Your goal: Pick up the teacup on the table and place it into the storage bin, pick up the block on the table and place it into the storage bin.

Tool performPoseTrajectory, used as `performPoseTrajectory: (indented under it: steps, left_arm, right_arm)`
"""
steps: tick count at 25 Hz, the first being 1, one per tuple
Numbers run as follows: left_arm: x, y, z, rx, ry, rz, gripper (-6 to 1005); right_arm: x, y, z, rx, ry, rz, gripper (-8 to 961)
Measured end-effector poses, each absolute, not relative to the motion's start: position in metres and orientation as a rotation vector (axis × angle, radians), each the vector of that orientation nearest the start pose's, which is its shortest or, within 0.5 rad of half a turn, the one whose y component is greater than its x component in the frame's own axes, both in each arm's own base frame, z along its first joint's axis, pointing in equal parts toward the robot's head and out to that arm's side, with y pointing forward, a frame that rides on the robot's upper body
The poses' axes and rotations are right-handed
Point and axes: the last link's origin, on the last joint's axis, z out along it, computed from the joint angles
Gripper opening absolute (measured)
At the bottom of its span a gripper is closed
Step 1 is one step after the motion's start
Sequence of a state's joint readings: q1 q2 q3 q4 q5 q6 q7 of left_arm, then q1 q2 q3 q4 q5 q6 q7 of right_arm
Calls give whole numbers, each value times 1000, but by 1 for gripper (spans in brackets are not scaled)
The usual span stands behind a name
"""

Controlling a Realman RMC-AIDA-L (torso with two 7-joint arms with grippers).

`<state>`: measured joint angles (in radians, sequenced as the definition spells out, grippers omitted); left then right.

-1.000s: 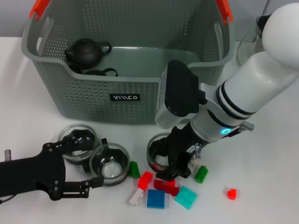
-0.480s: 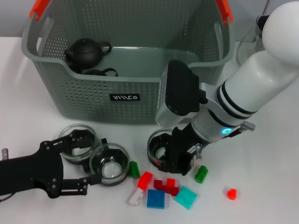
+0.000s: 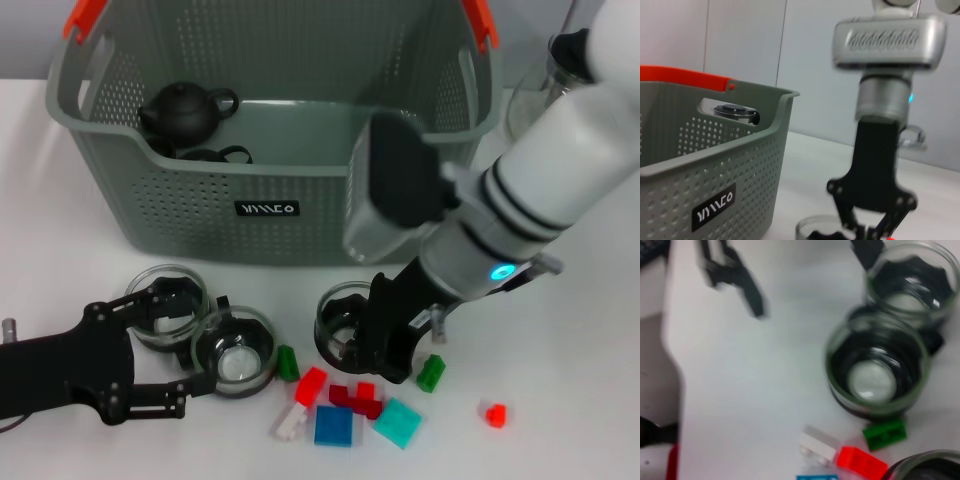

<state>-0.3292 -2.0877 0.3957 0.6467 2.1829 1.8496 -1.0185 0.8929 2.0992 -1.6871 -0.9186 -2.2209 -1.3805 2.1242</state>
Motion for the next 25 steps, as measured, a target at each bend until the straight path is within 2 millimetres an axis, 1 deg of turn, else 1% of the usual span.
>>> performPoseTrajectory:
  steps: [2, 5, 8, 10, 13, 15, 17, 18, 19, 21, 23, 24, 25]
  left_arm:
    - [-320, 235, 17, -2697, -460, -795, 934]
    - [-319, 235, 16, -2696, -461, -798, 934]
    - [-319, 235, 15, -2696, -462, -802, 933]
    - [-319, 235, 15, -2696, -463, -804, 933]
    - [-318, 235, 14, -2696, -464, -806, 933]
    - [-318, 235, 14, -2697, -464, -808, 933]
    - [-318, 235, 14, -2697, -464, -808, 933]
    - [-318, 235, 14, -2697, -463, -809, 933]
    - [-318, 235, 14, -2697, -464, -809, 933]
    - [-318, 235, 13, -2697, -464, -811, 933]
    - [-317, 235, 13, -2698, -463, -812, 934]
    - [-317, 236, 13, -2698, -462, -813, 934]
    - [-317, 236, 13, -2698, -462, -814, 934]
  right_arm:
    - [111, 338, -93, -3193, 207, -487, 57]
    - [94, 333, -65, -3219, 186, -397, 57]
    - [80, 326, -40, -3244, 154, -345, 58]
    - [68, 323, -25, -3248, 116, -280, 58]
    - [45, 325, -4, -3228, 37, -122, 58]
    - [33, 334, 9, -3176, 21, -18, 58]
    - [25, 350, 22, -3084, 49, 90, 58]
    - [23, 368, 30, -2990, 107, 158, 58]
    - [23, 368, 30, -2990, 107, 158, 58]
    - [28, 385, 31, -2904, 179, 172, 58]
    - [37, 401, 28, -2828, 257, 152, 57]
    - [43, 407, 25, -2803, 291, 136, 57]
    - [53, 419, 17, -2760, 352, 106, 57]
